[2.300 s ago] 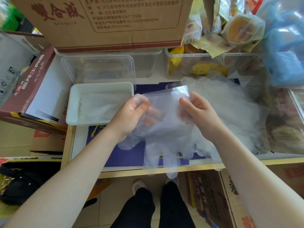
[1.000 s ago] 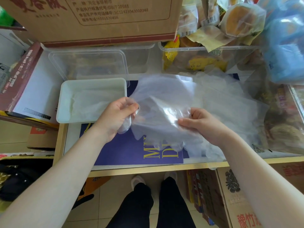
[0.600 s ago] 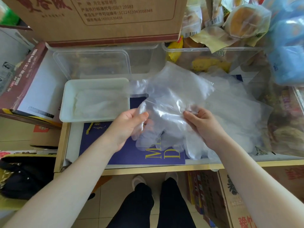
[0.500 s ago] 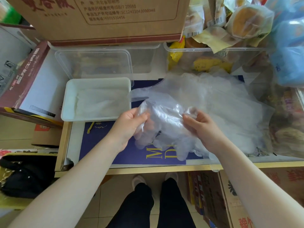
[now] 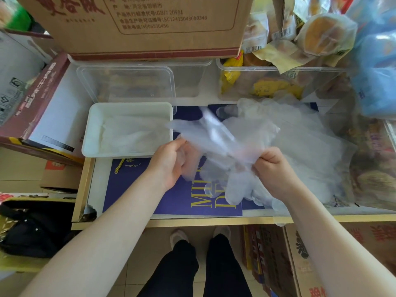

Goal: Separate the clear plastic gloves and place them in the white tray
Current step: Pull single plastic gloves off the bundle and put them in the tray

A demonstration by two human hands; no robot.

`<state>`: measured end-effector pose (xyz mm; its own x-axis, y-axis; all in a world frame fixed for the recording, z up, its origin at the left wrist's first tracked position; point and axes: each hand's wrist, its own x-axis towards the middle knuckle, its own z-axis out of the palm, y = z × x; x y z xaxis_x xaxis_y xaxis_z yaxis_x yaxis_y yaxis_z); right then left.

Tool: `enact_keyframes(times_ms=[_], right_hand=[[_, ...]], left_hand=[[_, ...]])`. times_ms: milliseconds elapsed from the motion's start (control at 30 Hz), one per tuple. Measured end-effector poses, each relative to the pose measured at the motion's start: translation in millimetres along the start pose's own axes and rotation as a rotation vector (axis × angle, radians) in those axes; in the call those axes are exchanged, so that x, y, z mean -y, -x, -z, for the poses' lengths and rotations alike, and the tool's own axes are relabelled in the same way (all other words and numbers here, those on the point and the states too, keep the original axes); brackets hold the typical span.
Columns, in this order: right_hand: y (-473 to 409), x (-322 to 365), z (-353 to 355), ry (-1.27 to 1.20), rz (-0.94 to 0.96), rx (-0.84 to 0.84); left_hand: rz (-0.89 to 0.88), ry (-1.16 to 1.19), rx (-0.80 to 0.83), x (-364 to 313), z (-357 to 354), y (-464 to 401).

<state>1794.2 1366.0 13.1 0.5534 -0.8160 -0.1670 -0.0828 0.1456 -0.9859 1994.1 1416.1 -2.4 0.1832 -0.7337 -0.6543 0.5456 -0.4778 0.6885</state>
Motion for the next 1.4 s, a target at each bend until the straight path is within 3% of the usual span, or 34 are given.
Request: enact_keyframes(times_ms=[133,267,500,533,667,800,967,1200,1300,1400], right_hand=[[-0.4,-0.4,3.4,0.277,0.081,0.122],[2.8,-3.6,8.2,0.405,0.098,0.083],[8.8,-1.2,8.4,0.489,0.199,0.013],[9.0,-2.0,7.2,0.502,0.221,-0.026],[7.5,-12.2,3.0,0.57,0.101,-0.134],[4.3,-12.1,3.8,0.533,-0.121,-0.099],[-12.4,7.4,-13.5,0.525,-0.016,0.051],[-14.1,7.9,-30.0,0.538,-0.003,0.154],[-13.1,8.5,-29.1,0.452,-0.062,0.136],[-11.8,7.2,-29.4,0.305,-0.145,0.063]], left_hand=[[0.017,-0.056,0.051,-1.5,5.3,9.4],[0.001,0.171,0.05,-5.0,4.9,8.6],[-0.094,0.098,0.26,-2.3,11.8,14.6],[-0.139,0.032,0.245,0.4,10.3,13.5],[-0.302,-0.098,-0.086,4.3,5.8,8.7],[-0.377,-0.237,-0.077,-1.6,2.6,12.5],[-0.414,-0.347,0.021,-6.1,-3.2,18.4],[-0.431,-0.28,-0.015,-11.7,-2.7,24.6],[-0.497,-0.293,-0.108,-10.9,2.6,21.5],[-0.807,-0.676,-0.335,-5.3,12.8,20.4]])
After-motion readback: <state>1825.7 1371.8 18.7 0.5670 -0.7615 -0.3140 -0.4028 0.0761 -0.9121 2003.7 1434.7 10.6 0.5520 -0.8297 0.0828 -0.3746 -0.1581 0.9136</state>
